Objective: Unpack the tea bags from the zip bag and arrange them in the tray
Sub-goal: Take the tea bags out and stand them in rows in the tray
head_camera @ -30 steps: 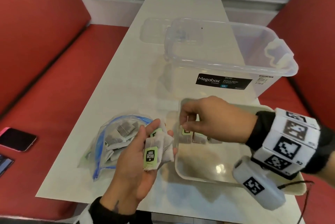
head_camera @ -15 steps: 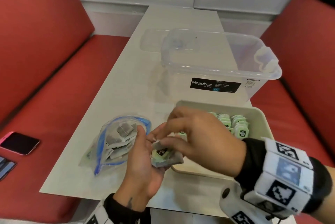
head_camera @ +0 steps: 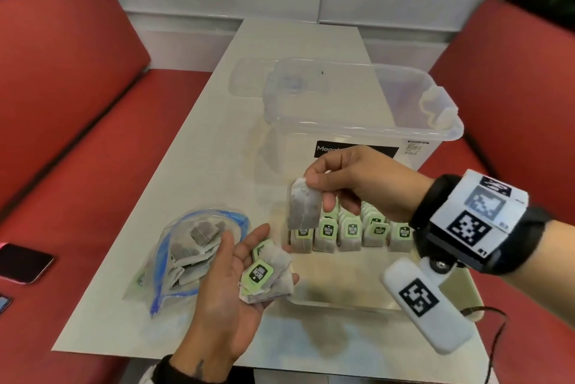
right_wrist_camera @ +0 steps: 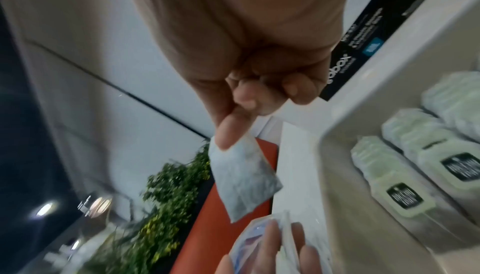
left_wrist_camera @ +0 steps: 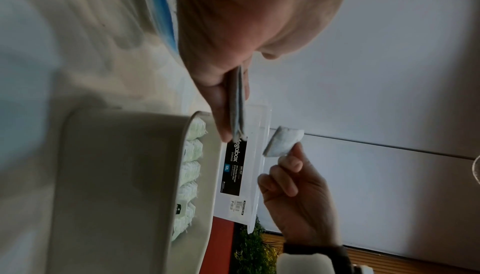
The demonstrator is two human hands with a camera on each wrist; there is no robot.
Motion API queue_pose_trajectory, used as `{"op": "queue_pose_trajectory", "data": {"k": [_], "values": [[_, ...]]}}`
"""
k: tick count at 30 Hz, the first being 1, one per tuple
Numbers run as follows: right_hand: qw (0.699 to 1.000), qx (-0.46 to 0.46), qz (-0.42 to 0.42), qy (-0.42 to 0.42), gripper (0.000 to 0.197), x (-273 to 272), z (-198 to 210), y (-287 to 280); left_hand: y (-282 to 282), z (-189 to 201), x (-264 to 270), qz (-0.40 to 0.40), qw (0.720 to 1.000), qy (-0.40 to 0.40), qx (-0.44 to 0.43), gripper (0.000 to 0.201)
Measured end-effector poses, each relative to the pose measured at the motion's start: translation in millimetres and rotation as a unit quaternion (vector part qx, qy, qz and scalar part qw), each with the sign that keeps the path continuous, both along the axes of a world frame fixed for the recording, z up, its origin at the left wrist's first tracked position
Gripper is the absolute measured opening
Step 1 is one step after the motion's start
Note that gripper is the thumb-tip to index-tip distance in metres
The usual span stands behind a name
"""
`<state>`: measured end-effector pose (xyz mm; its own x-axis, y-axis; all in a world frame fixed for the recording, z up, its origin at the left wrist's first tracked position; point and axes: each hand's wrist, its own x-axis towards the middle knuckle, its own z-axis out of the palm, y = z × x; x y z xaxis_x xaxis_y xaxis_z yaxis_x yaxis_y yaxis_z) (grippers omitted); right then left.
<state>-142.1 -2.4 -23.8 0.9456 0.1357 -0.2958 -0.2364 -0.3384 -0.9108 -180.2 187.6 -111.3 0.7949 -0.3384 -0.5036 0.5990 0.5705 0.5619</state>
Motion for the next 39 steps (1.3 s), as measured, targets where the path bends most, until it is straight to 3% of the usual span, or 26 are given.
{"op": "queue_pose_trajectory", "data": {"k": [5, 9, 11, 14, 16, 18, 22, 30, 34, 39], "values": [[0.996, -0.087, -0.003, -0.012, 0.013, 2.5, -14.5, -11.6, 4.4, 1.1, 2.8, 0.011, 1.000, 0.002, -0.008, 0.053], [0.996, -0.077, 0.034, 0.037, 0.010, 5.2, -21.6, -18.2, 4.9, 0.9, 4.0, 0.012, 1.000, 0.011, -0.004, 0.051], [0.987, -0.142, 0.062, 0.048, 0.011, 7.9, -24.8, -20.6, 4.8, 0.4, 4.3, 0.008, 1.000, 0.016, 0.001, 0.051], [0.925, -0.341, 0.168, 0.007, 0.007, 13.0, -32.9, -20.9, 4.7, 0.3, 5.4, -0.002, 1.000, 0.018, 0.004, 0.051], [0.870, -0.432, 0.236, -0.009, 0.025, 16.3, -42.2, -20.5, 4.6, 0.1, 6.3, -0.009, 1.000, 0.017, 0.006, 0.052], [0.836, -0.478, 0.271, -0.021, 0.030, 21.2, -51.1, -19.3, 4.8, -0.5, 7.2, -0.019, 1.000, 0.013, 0.009, 0.051], [0.792, -0.528, 0.305, -0.033, 0.010, 31.3, -63.3, -14.7, 3.4, -0.2, 7.5, -0.043, 0.999, 0.005, 0.014, 0.052], [0.767, -0.559, 0.313, -0.022, 0.015, 39.8, -80.9, -14.1, 1.5, -0.9, 8.9, -0.053, 0.998, 0.009, 0.024, 0.055], [0.770, -0.567, 0.290, -0.038, 0.010, 41.6, -85.6, -13.0, 1.2, 0.0, 8.9, -0.045, 0.999, 0.015, 0.017, 0.054], [0.771, -0.589, 0.238, -0.041, 0.021, 38.3, -77.9, -16.7, 1.1, 0.3, 8.7, -0.042, 0.999, 0.021, 0.012, 0.054]]}}
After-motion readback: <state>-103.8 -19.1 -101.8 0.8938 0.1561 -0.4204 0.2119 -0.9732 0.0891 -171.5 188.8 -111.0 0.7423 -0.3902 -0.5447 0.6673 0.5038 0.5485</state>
